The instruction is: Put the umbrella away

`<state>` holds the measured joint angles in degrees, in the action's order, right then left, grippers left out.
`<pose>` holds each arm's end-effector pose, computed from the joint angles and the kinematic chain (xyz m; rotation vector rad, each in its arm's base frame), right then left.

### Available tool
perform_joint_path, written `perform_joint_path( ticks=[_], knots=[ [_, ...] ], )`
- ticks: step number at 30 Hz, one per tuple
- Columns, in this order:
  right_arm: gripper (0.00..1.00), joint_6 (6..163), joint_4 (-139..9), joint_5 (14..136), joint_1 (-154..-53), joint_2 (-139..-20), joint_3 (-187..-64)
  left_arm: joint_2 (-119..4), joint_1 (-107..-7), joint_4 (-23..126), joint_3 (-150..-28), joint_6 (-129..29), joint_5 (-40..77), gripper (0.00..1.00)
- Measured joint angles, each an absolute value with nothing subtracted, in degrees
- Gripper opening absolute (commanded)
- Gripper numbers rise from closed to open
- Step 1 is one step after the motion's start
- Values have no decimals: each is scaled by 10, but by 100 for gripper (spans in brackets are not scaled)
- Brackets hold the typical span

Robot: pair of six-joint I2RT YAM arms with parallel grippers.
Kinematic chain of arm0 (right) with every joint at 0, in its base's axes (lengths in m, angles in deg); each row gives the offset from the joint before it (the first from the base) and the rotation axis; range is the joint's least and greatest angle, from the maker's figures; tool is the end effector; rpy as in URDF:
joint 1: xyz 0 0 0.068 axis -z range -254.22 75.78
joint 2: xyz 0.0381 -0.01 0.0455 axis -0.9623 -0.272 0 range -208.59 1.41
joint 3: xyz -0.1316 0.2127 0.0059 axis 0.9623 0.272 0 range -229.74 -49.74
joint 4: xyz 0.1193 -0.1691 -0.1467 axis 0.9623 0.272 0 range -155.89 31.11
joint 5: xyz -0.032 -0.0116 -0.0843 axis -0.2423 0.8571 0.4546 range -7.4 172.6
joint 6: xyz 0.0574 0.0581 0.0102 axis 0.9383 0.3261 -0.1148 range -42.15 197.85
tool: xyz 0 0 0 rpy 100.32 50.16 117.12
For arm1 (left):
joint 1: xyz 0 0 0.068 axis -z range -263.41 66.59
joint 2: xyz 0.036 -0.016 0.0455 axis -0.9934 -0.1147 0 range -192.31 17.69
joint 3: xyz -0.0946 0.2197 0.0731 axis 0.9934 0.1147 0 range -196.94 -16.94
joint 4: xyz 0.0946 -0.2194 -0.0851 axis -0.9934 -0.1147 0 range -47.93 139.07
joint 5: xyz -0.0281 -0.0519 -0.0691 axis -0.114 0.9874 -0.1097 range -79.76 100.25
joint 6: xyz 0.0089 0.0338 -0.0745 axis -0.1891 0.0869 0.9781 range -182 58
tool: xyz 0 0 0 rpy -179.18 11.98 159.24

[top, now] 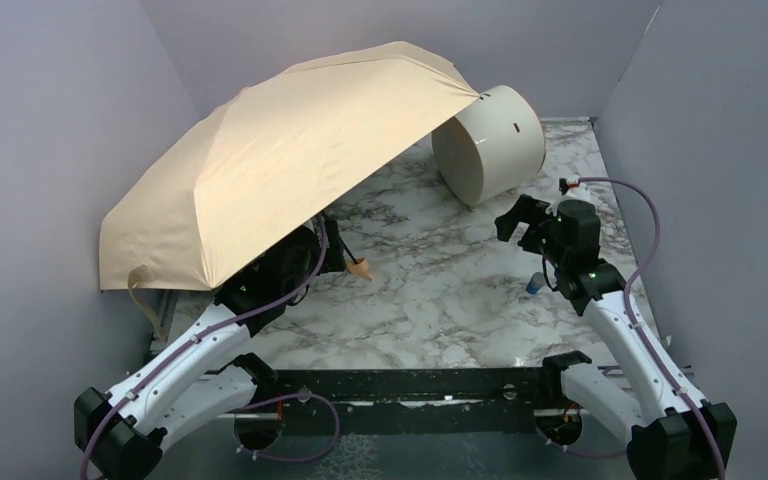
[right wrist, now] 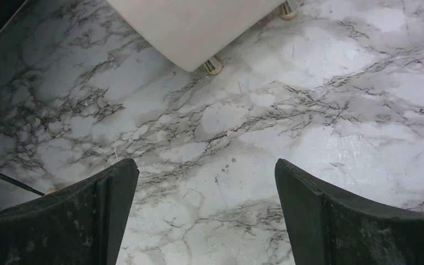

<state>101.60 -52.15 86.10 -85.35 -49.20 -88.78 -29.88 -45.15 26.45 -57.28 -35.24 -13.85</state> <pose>0.2390 0.0426 0.2485 0.2616 2.0097 0.3254 0.1916 -0.1138 0.2513 -0.0464 2.0525 -0.2676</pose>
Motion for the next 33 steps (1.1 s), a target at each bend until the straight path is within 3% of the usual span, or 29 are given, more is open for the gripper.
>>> perform_joint_path(
  ticks=[15, 24, 33],
  knots=[
    [100, 1019, -512, 862, -853, -492, -888, -291, -452, 253, -565, -338, -162, 99],
    [100, 1018, -518, 813, -854, -498, -888, -358, -452, 211, -559, -309, -159, 99],
    [100, 1015, -534, 726, -854, -498, -868, -260, -453, 293, -498, -171, -161, 98]
  ],
)
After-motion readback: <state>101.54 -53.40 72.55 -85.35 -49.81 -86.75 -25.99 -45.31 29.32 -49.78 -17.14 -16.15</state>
